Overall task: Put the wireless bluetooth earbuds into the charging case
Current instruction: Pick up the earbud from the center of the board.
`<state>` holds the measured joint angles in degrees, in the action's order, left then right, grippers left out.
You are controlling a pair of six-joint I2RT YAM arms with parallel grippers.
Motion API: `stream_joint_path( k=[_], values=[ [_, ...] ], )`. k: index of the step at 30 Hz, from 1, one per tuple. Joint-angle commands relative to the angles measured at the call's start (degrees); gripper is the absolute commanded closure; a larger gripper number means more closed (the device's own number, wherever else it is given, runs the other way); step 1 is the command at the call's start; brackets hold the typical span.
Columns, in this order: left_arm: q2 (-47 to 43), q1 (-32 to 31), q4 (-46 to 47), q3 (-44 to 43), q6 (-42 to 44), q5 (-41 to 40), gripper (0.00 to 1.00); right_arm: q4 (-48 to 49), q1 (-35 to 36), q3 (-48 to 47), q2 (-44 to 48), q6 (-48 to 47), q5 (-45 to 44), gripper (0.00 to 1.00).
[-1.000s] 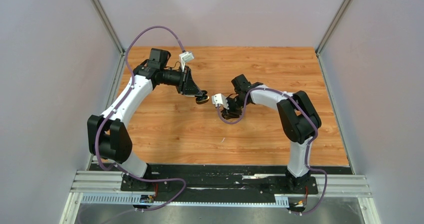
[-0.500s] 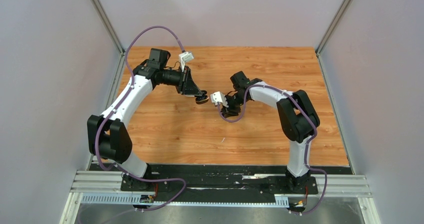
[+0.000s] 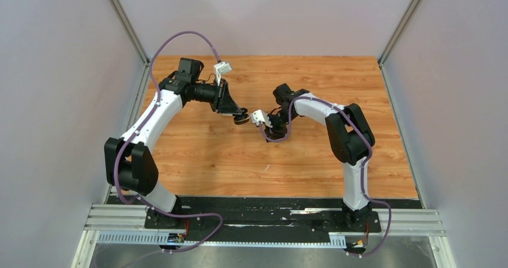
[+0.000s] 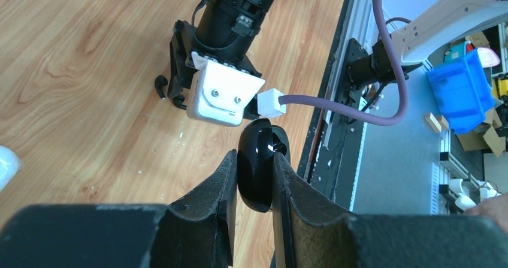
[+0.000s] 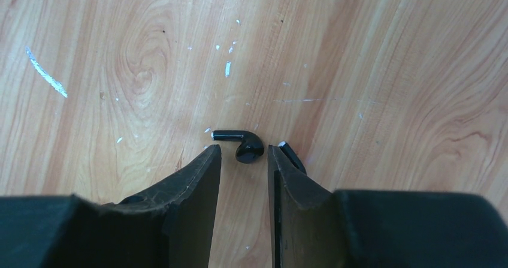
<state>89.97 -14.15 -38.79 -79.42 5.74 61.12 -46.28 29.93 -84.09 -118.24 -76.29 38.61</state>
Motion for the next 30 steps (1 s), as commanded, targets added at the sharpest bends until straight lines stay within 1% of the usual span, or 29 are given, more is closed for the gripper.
stream_joint_path(
  k=[1,13,22,24,26,28,29,30],
  values=[
    [-1.73,0.27,0.61,-0.2,1.02,1.03,1.0,-2.4,-0.03,-2.88,-1.15,-2.19,2.26,0.66],
    [-1.91,0.27,0.88,-0.02,0.73,0.97,1.0,-3.07,0.04,-3.93,-2.74,-1.67,1.99,0.7],
    [-1.99,0.27,1.19,0.31,0.53,0.94,1.0,-3.13,0.04,-3.4,-3.15,-0.81,2.49,0.78],
    [-2.0,0.27,1.18,0.38,0.5,0.93,1.0,-2.64,0.04,-2.73,-2.92,-0.43,2.68,0.81],
    [-2.0,0.27,1.19,0.53,0.55,0.99,1.0,-0.79,0.04,-1.34,-2.03,0.81,2.7,0.88],
    [-2.0,0.27,1.19,0.75,0.71,0.78,1.0,3.19,-0.06,1.4,0.37,3.14,2.7,0.96],
    [-2.0,0.27,1.24,0.8,0.65,0.17,1.0,5.55,-0.1,3.47,2.06,4.15,2.7,0.99],
    [-2.06,0.27,1.34,0.94,0.54,-0.33,1.0,8.12,-0.13,5.31,4.17,5.71,2.57,1.0]
  ],
)
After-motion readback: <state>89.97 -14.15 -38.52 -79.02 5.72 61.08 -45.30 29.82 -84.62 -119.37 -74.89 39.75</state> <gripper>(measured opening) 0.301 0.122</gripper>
